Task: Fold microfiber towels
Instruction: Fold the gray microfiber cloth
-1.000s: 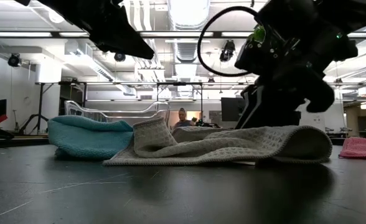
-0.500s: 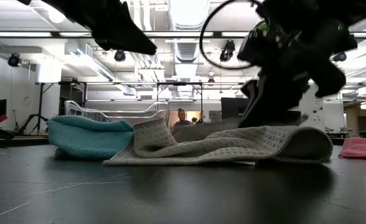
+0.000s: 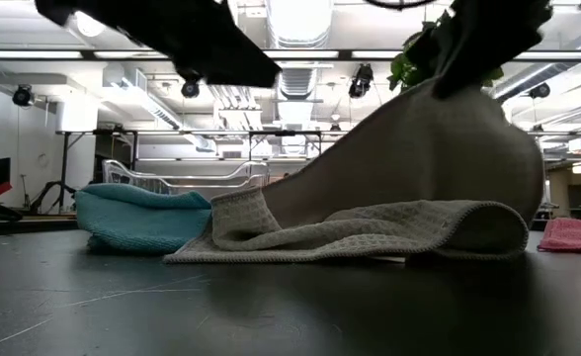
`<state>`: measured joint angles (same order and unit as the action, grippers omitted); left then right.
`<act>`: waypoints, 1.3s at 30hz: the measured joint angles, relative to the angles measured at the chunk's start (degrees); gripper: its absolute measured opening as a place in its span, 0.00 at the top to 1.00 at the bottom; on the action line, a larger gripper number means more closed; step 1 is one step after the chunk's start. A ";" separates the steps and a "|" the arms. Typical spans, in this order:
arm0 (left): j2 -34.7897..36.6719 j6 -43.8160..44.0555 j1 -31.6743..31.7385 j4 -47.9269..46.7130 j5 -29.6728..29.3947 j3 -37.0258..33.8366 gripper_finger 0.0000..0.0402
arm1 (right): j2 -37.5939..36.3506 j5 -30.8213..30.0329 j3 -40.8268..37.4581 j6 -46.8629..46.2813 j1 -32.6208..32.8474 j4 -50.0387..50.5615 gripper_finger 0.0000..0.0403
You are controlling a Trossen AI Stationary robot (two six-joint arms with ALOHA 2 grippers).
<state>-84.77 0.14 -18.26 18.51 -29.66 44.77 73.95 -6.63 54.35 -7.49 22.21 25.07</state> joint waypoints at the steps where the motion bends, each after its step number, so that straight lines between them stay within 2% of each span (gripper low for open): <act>1: -1.77 -2.10 0.00 1.88 1.33 0.08 0.44 | 0.10 0.00 0.75 -0.06 0.64 0.66 0.98; 4: -6.50 -5.49 0.00 5.39 4.87 0.62 0.41 | 0.47 -1.13 2.29 -0.85 2.08 2.12 0.98; 7: -9.66 -5.71 0.14 5.43 5.13 1.15 0.40 | 0.44 -1.16 3.07 -1.80 3.11 3.04 0.98; 10: -12.07 -5.71 0.69 4.94 2.44 0.94 0.40 | 0.39 -1.25 3.52 -2.17 3.91 3.70 0.98; 13: -13.84 -5.71 1.47 4.80 -2.66 0.72 0.40 | 0.31 -1.22 3.64 -3.18 4.35 4.91 0.98; 22: -16.02 -6.58 4.07 1.35 -2.67 0.61 0.43 | 0.31 -0.98 3.66 -6.23 4.68 9.47 0.98; 27: -15.63 -6.54 4.37 -3.52 -3.68 0.57 0.57 | 0.31 -0.88 3.66 -6.90 4.68 11.68 0.98; 34: -15.47 -6.54 4.63 -5.51 -3.66 0.55 0.96 | 0.28 -0.90 3.66 -7.50 4.79 12.36 0.98; 39: -12.94 -6.61 4.48 -7.66 -3.64 1.33 1.00 | 0.04 -0.91 3.74 -8.10 5.03 12.68 0.98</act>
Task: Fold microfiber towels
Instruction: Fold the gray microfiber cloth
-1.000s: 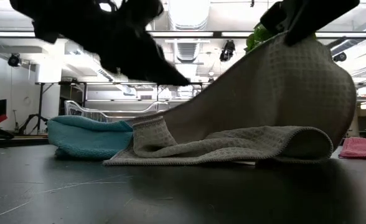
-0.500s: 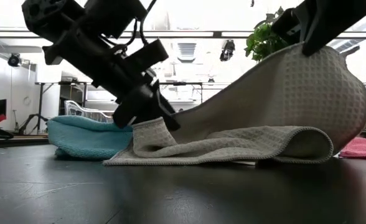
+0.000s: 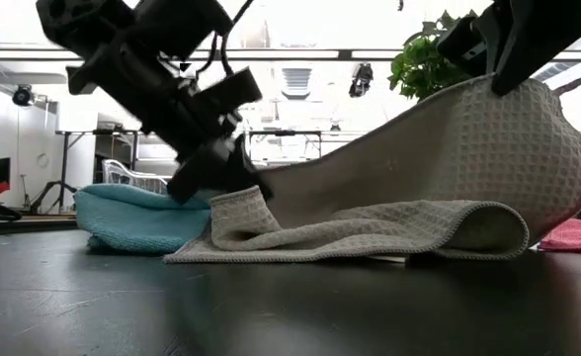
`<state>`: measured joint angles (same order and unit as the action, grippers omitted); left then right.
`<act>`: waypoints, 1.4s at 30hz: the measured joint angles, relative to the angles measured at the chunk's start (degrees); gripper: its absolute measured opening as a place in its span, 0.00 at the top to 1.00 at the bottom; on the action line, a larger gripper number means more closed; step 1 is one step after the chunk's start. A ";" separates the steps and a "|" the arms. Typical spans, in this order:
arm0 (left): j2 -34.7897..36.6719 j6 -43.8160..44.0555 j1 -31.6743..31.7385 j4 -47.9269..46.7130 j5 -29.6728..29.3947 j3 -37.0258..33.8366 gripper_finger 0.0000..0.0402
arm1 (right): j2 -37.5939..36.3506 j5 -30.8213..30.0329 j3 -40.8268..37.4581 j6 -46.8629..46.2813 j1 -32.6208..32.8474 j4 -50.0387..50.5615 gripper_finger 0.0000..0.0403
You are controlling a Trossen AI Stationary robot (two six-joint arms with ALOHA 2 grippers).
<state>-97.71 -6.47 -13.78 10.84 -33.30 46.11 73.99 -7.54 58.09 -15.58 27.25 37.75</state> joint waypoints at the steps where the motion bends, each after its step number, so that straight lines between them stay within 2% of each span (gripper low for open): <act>1: 1.27 -0.06 -0.20 -1.34 -0.02 0.41 1.00 | -0.06 -0.01 0.32 -0.27 0.02 0.65 0.98; 8: 13.70 -0.45 -2.91 -12.62 0.35 3.59 1.00 | -0.54 -4.66 7.13 0.01 1.98 8.04 0.98; 12: 20.74 -0.54 -4.34 -15.76 3.49 5.65 1.00 | -0.54 -9.75 13.24 0.56 3.58 14.29 0.98; 16: 26.37 -2.43 -5.02 -18.08 6.61 8.34 1.00 | -0.56 -12.08 20.08 1.95 3.89 20.65 0.98; 19: 29.49 -2.96 -5.05 -22.08 6.82 11.15 1.00 | -0.56 -13.40 24.92 4.06 3.86 23.99 0.98; 23: 31.60 -3.95 -4.66 -29.00 7.34 15.63 1.00 | -0.56 -16.08 30.89 8.20 3.57 27.66 0.98; 29: 32.28 -7.67 -2.67 -33.33 8.75 23.81 1.00 | -0.60 -21.45 40.46 13.93 1.38 33.30 0.98; 32: 32.30 -7.81 -1.26 -39.46 9.70 28.45 1.00 | -0.63 -24.06 45.13 16.30 0.07 36.91 0.98; 36: 32.34 -7.51 0.09 -43.41 9.84 31.10 1.00 | -0.66 -25.46 48.98 17.17 -1.67 38.86 0.98; 39: 32.66 -7.39 0.01 -43.38 13.72 30.39 1.00 | -0.69 -23.69 49.04 16.61 -1.69 39.00 0.98; 42: 32.19 -3.80 -0.75 -43.11 21.21 28.68 1.00 | -0.69 -20.05 47.25 13.20 -0.36 39.55 0.98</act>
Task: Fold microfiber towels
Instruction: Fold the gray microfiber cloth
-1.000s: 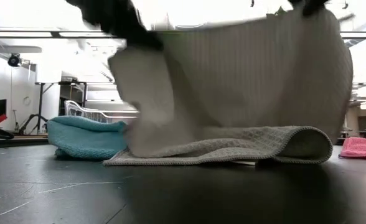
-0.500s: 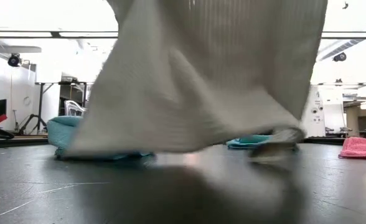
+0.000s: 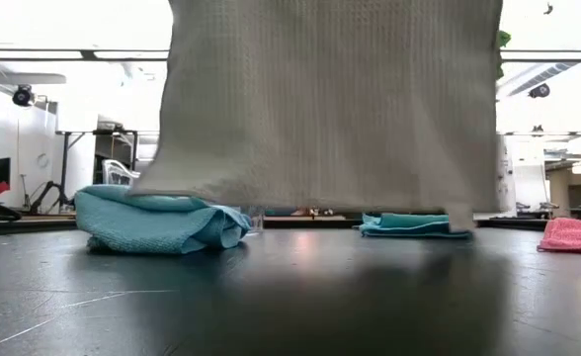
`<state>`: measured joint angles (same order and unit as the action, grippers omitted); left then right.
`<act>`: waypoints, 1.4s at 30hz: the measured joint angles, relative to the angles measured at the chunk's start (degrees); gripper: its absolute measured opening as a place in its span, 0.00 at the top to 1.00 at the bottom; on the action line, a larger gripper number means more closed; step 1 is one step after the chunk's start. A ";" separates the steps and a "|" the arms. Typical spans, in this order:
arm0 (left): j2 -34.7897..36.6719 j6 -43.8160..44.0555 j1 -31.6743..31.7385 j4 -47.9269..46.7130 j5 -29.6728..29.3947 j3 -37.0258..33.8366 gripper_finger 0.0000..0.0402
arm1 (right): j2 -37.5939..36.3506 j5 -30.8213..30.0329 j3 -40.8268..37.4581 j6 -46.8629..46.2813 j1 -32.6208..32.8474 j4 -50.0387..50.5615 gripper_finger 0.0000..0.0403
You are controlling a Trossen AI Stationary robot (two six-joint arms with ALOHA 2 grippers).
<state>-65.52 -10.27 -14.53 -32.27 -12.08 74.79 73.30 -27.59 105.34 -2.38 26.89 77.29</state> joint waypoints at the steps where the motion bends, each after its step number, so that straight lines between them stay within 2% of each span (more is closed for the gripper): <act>1: -0.41 1.71 -0.33 -0.08 1.92 -0.56 1.00 | 0.00 0.73 -0.89 -1.41 0.69 0.38 0.98; 6: -4.43 8.00 -4.44 1.97 3.89 -3.71 1.00 | -0.01 5.40 -6.10 -9.47 5.37 0.19 0.98; 11: -10.89 14.33 -9.67 7.97 4.77 -4.70 1.00 | -0.04 10.17 -12.56 -20.10 11.31 -3.92 0.98; 16: -17.87 21.40 -14.34 17.44 6.76 -4.54 1.00 | -0.04 15.36 -21.72 -27.71 16.84 -16.44 0.98; 22: -25.83 31.82 -17.54 20.25 7.76 -4.53 1.00 | -0.04 18.69 -33.43 -34.30 20.82 -34.56 0.98; 24: -28.59 35.25 -17.61 23.30 9.71 -4.55 1.00 | -0.04 20.17 -36.52 -35.87 21.39 -39.13 0.98; 27: -32.68 38.40 -17.57 29.31 14.31 -4.55 1.00 | -0.04 20.20 -40.59 -37.95 21.62 -42.78 0.98; 29: -35.06 39.31 -17.59 30.82 15.10 -4.55 1.00 | -0.04 20.12 -43.34 -38.83 21.61 -43.84 0.98; 33: -38.15 43.09 -17.52 28.35 15.16 -4.55 1.00 | 0.28 18.43 -48.76 -40.55 20.00 -44.64 0.98; 35: -38.48 44.49 -17.42 24.75 15.06 -4.63 1.00 | 0.28 15.19 -50.91 -40.67 18.89 -44.54 0.98; 37: -38.42 45.83 -17.35 21.91 13.42 -4.64 1.00 | 0.28 12.35 -52.21 -40.17 17.54 -44.39 0.98; 42: -37.64 47.99 -16.95 15.85 5.93 -4.84 1.00 | 1.03 12.15 -53.63 -36.20 12.95 -43.84 0.98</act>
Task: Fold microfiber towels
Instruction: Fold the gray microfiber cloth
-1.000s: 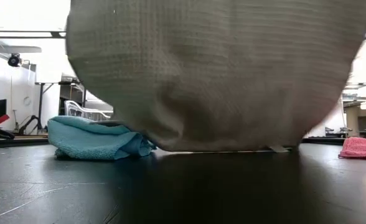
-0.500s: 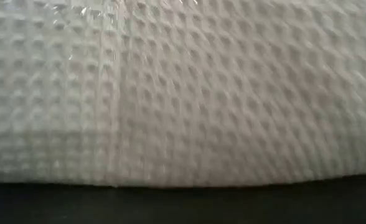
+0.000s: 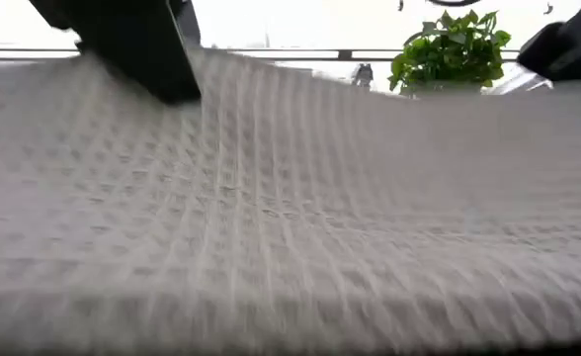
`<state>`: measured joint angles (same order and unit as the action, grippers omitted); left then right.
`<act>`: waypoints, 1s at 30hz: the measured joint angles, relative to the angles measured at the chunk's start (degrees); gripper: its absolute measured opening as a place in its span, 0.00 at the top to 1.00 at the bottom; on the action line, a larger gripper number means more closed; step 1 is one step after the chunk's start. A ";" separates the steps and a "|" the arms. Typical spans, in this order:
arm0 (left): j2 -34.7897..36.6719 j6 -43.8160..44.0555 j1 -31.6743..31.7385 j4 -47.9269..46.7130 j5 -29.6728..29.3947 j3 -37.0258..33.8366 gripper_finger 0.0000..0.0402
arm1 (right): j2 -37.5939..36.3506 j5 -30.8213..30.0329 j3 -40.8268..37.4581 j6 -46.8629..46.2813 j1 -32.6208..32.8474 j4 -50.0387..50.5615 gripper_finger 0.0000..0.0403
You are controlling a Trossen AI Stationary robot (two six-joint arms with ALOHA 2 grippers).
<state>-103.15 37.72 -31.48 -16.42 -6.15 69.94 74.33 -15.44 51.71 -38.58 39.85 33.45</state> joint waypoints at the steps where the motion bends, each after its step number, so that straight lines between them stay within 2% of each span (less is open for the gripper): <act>1: 0.02 0.67 0.31 -1.41 -0.50 -0.01 1.00 | 0.37 0.17 -0.22 0.91 -1.03 0.13 0.98; 4: 0.02 1.00 1.44 -4.21 -0.73 -1.03 1.00 | 2.06 0.42 -0.38 3.61 -3.84 0.20 0.98; 12: -0.84 0.98 5.05 -3.40 -3.50 -4.37 1.00 | 6.30 0.37 -0.38 8.44 -9.55 1.54 0.98; 21: -1.40 1.15 6.42 -3.54 -3.50 -5.36 1.00 | 8.25 -1.42 -0.42 9.25 -12.09 3.33 0.98; 30: -1.42 5.50 6.68 -3.50 -3.52 -7.53 0.99 | 8.81 -2.67 -0.42 8.90 -12.62 3.06 0.98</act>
<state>-104.57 43.22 -24.80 -19.92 -9.67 62.41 83.14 -18.11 51.29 -29.68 27.22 36.51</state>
